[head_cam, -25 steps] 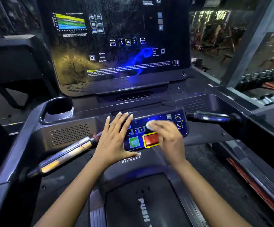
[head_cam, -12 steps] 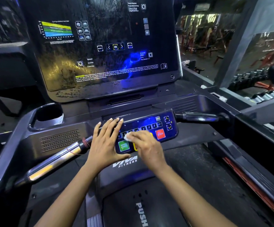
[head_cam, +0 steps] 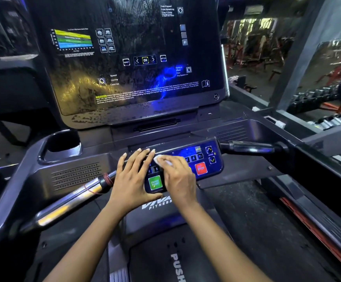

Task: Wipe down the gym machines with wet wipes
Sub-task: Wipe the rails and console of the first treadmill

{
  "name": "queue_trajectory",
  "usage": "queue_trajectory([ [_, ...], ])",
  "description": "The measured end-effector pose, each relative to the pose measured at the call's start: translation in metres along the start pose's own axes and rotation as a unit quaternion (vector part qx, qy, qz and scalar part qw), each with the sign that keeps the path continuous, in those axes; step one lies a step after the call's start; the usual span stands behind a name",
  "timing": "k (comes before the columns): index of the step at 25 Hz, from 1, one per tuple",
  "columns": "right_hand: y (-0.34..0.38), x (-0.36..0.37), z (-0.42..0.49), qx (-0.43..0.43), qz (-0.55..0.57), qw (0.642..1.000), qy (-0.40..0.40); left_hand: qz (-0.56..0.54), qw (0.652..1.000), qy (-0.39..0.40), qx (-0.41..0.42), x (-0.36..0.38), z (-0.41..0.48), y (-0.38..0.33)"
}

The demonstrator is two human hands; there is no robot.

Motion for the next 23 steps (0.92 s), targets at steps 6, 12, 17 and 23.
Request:
queue_trajectory([
  [6,-0.103,-0.021,0.038,0.075,-0.014,0.996,-0.051,0.017,1.0,0.013,0.003,0.0,0.0,0.001],
  [12,-0.138,-0.022,0.008,0.027,-0.06,0.998,-0.014,0.016,1.0,0.016,0.001,0.001,-0.001,0.001],
  [17,-0.127,-0.032,-0.041,0.111,-0.073,0.991,-0.022,0.01,1.0,0.014,0.005,-0.001,-0.001,-0.001],
  [23,-0.086,-0.033,-0.053,0.139,-0.033,0.99,-0.011,0.005,1.0,0.012,0.009,-0.001,-0.001,0.0],
])
Point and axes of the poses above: each hand's wrist, its own z-axis towards the middle knuckle, its own x-axis out of the palm, y = z × x, the point moved 5 cm from there along z, towards the middle knuckle, and after that the axes turned 13 degrees about -z, right-handed, at the moved point
